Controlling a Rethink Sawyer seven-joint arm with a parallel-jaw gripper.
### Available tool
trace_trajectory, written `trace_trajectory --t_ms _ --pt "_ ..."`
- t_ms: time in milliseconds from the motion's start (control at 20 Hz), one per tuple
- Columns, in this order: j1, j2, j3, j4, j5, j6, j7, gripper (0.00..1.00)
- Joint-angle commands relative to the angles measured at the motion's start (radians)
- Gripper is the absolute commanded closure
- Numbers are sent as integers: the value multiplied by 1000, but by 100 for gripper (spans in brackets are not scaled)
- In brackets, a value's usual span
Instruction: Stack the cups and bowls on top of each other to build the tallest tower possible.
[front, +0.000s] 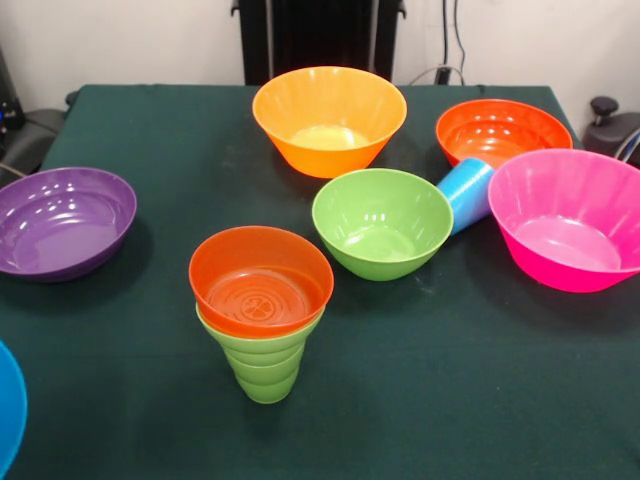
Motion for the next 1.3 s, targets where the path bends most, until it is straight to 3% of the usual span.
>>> trace_trajectory --t_ms 50,750,1300 --pt "38 11 7 -21 32 63 240 100" --pt "106 -53 57 175 25 -30 232 100" --pt "127 -210 107 419 10 -66 123 100"
